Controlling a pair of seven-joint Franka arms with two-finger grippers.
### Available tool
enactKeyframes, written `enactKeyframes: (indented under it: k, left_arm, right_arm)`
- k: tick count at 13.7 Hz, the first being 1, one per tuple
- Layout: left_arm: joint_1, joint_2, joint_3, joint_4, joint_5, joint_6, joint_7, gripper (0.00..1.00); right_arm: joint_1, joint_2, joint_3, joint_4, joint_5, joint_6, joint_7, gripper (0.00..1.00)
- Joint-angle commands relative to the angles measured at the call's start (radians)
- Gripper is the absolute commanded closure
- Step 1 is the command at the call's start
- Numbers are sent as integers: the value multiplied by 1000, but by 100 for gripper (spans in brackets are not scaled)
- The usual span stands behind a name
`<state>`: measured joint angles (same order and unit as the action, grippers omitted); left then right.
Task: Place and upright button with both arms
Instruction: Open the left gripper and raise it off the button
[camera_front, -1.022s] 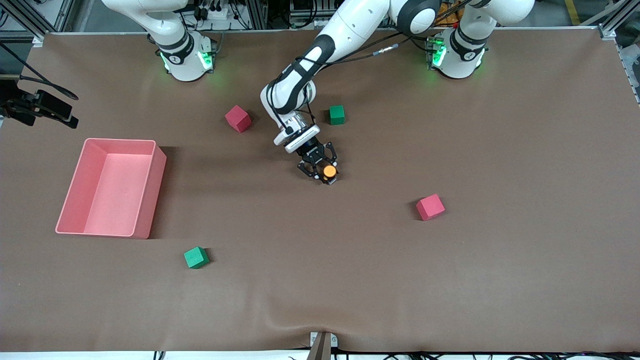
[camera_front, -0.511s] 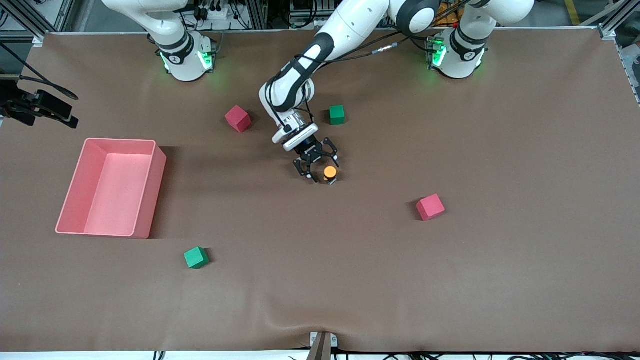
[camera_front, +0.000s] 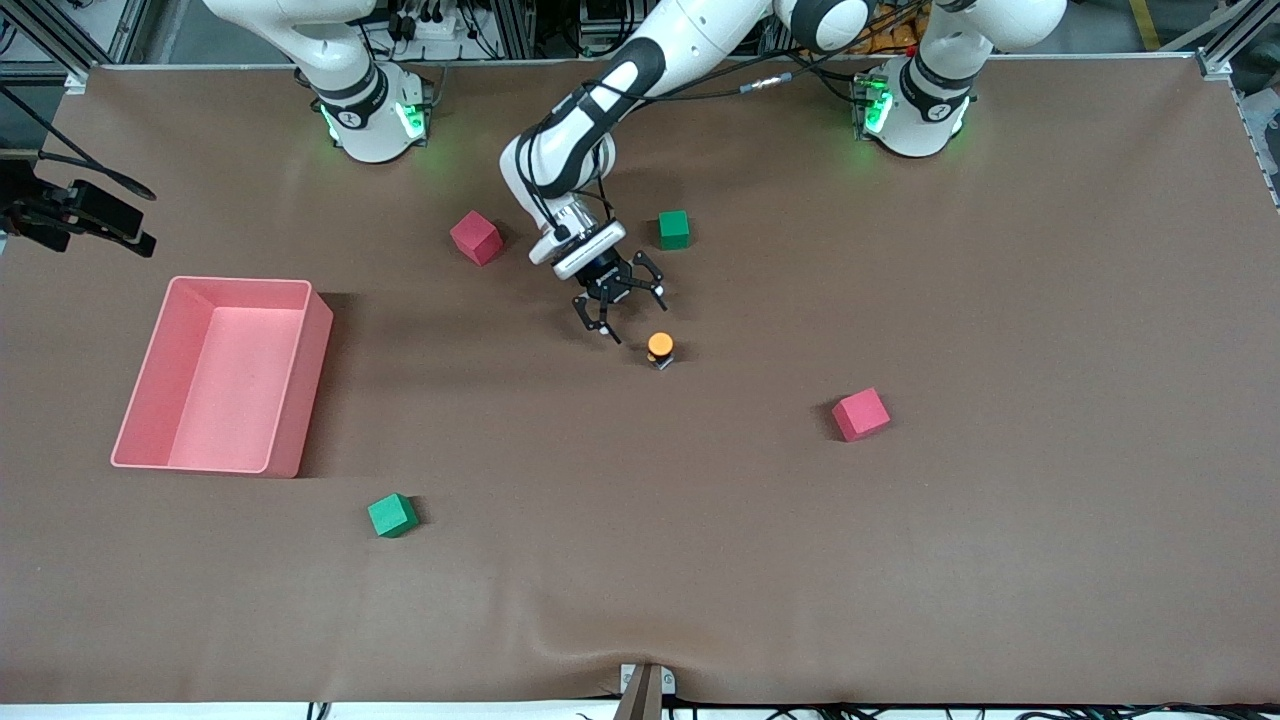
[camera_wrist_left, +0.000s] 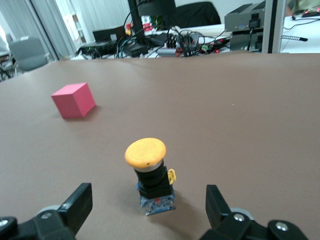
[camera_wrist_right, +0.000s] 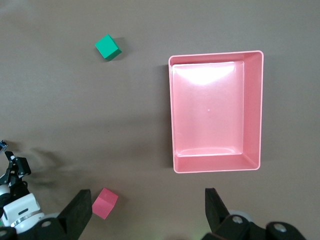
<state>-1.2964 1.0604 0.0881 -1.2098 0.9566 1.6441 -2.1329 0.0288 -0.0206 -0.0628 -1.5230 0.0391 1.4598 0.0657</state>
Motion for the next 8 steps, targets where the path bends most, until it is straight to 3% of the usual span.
enactKeyframes:
  k: [1,8]
  left_arm:
    - [2,-80,-1,-14,-71,-18,30,0]
    - [109,-213,-8,-7,-208,5,278,0]
  right_arm:
    - [8,4,-8,15,16,-6,11,0]
    - [11,4,-8,17,13,-3,11,0]
